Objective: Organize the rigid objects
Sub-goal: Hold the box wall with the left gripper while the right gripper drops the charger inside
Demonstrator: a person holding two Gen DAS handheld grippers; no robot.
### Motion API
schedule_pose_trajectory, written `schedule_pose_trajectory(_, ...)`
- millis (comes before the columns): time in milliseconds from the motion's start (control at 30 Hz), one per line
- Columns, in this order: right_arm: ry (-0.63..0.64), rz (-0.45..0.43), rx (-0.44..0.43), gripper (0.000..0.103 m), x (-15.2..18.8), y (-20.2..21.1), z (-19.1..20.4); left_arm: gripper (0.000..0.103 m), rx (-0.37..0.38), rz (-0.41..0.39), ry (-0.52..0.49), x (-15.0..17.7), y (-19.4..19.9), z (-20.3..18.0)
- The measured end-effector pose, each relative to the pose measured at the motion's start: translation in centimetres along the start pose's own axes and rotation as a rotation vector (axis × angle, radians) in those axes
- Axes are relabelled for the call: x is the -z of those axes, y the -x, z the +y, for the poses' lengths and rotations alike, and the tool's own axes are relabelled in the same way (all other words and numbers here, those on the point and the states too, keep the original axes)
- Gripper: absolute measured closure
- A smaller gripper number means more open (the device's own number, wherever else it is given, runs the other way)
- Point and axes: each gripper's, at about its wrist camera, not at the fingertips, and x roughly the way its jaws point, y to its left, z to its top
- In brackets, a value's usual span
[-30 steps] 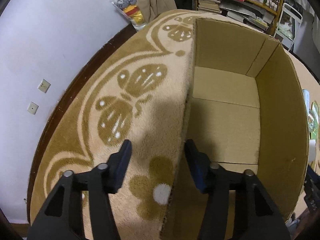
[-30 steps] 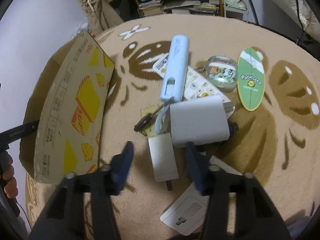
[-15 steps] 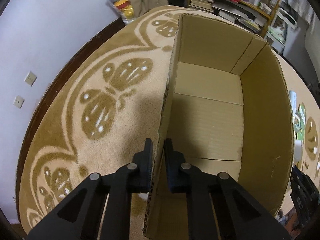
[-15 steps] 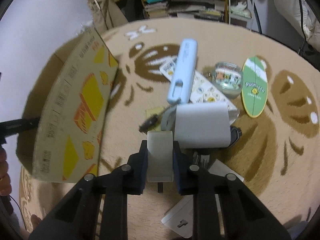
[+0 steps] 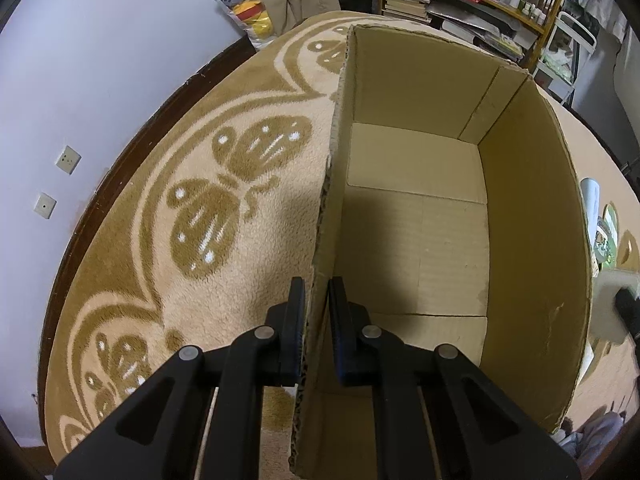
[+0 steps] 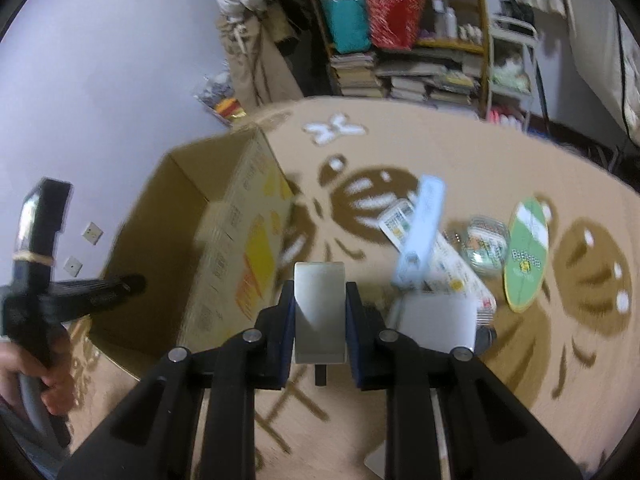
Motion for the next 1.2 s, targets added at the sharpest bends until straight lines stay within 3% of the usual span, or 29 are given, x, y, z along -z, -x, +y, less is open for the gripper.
schedule_pose_trajectory(267,0.065,-0.089,-0.076,0.079,-4.6,1.0,3.7,0.092,0.001,0.000,0.000,0.1,0.0,-0.1)
schedule_pose_trajectory(533,0.105,-0.096,-0.131,0.079,-7.0,-0.8,7.1,0.092,-0.001,-0.002,-0.009,0.2,0.1,-0.2)
schedule_pose_trajectory(967,0.125,0.013,-0.132,0.079,-5.5,-5.1,8.1,0.092,0.009,0.010,-0.002,0.1,-0.1,0.1)
schedule_pose_trajectory(1200,0.094,0.006,-0.144,0.078,-5.3,-4.9,7.7,0.092,0.000,0.010,-0.020,0.1,-0.2,-0.1)
